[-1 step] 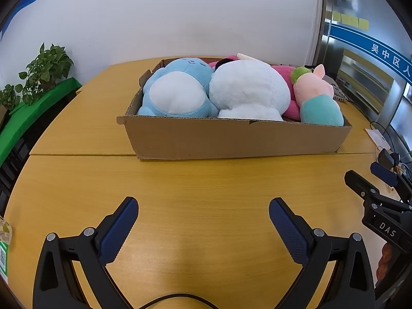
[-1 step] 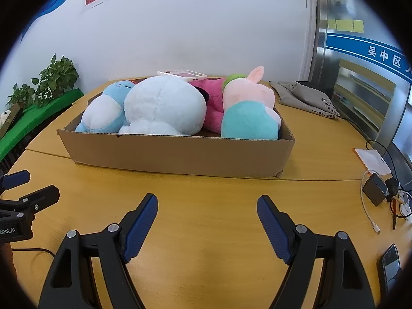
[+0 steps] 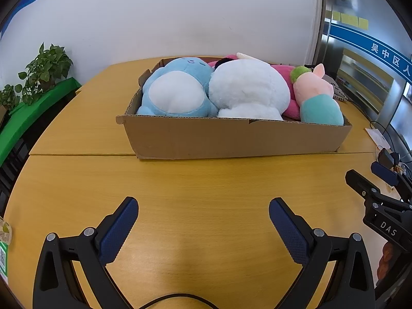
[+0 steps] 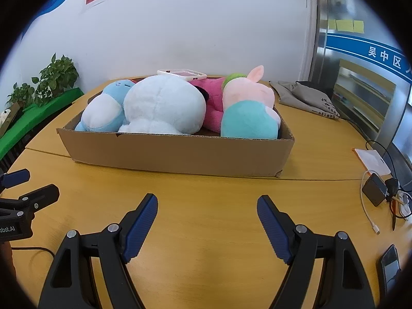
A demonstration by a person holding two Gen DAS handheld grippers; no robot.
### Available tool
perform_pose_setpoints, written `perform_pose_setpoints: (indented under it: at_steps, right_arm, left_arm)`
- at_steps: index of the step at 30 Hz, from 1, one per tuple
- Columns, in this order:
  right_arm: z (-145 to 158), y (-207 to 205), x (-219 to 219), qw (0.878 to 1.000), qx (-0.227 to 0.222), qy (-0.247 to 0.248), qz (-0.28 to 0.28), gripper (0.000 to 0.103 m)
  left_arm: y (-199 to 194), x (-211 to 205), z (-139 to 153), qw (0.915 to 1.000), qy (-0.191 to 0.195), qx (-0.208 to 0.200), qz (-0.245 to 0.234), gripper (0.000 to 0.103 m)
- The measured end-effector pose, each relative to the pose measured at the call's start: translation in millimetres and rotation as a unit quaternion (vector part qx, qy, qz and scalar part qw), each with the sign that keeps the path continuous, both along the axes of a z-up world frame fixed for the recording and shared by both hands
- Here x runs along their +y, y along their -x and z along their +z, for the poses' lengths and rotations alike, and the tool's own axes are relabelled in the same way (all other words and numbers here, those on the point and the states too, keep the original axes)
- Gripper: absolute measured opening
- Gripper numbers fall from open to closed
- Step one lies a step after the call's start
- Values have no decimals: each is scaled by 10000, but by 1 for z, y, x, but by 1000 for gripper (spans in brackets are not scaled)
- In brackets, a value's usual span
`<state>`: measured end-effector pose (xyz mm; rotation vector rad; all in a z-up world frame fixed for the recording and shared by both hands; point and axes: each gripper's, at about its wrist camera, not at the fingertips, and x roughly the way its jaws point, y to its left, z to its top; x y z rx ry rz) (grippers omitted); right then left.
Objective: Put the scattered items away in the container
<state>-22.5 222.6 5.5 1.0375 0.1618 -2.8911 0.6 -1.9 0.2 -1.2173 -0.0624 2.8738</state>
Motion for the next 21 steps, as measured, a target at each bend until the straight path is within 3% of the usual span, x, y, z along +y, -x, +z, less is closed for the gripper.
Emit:
perform_pose_setpoints:
  at_steps: [8, 11, 15, 21]
  right_arm:
    - [-1, 5, 28, 9987, 10, 461, 204, 80]
    - [-12, 16, 65, 9975, -210, 621, 267, 80]
    - [-38, 27, 121, 9971, -514, 424, 367, 80]
    - [-72, 42, 174, 9903, -966, 590, 808, 80]
  left_arm:
    - [-1, -28, -1, 9997, -20, -111, -219, 103]
    - [-3, -67, -17, 9991, 103, -147, -384, 103]
    - [-3, -121, -49, 9957, 436, -443, -681, 103]
    - [8, -168, -89, 9890, 226, -663, -1300, 103]
